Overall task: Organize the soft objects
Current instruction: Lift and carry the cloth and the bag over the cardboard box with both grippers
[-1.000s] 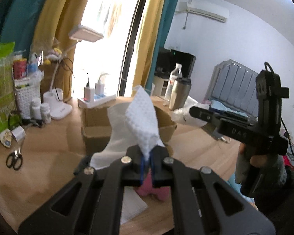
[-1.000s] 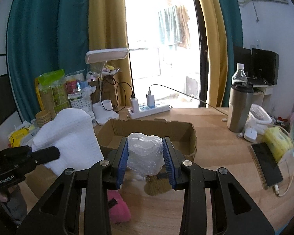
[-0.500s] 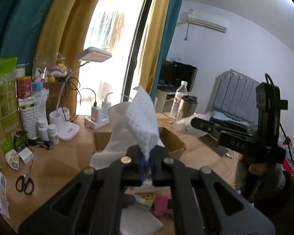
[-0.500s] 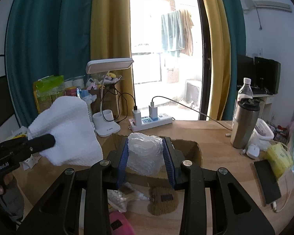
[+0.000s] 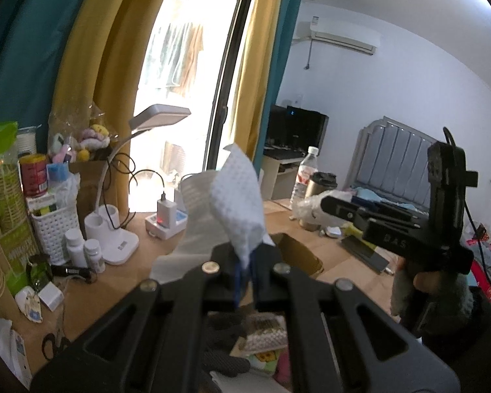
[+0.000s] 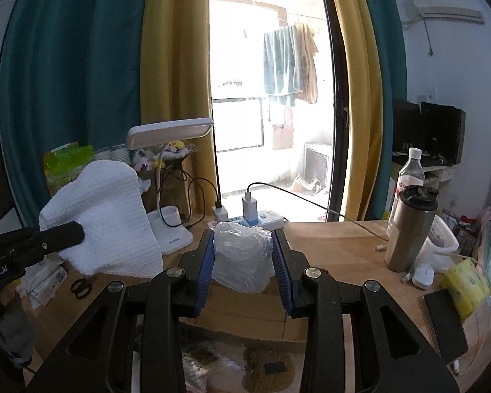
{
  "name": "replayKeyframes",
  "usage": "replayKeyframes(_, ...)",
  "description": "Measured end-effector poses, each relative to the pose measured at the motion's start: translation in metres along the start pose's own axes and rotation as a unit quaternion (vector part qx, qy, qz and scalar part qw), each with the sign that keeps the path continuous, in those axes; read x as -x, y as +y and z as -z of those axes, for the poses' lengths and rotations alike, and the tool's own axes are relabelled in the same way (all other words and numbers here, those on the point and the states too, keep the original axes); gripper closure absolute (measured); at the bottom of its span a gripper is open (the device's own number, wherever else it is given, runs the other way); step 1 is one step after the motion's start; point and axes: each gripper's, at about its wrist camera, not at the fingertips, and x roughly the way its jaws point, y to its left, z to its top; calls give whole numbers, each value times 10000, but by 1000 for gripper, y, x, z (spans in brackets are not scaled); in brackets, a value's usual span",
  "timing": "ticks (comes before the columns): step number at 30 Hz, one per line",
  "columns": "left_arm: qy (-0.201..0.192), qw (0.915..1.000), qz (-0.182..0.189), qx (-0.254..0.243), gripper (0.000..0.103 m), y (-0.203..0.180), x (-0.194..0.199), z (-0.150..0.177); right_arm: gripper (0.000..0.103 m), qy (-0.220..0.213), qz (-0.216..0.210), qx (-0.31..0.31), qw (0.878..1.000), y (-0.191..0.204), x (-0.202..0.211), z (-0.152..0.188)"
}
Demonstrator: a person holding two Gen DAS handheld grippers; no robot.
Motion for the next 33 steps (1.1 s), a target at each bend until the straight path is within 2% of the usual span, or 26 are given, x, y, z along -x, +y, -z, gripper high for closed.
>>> replayKeyframes(11, 8, 9998, -86, 205, 99, 18, -29, -14, 66, 49, 71, -48, 10000, -26, -18, -5)
replayKeyframes(20, 208, 9994, -188, 224, 99, 25, -67, -19, 66, 226, 117, -261, 9993, -57, -46, 3)
replayKeyframes(33, 929, 9942, -296, 457, 99, 39, -134, 18, 66, 639, -2, -324, 9974, -74, -83, 28)
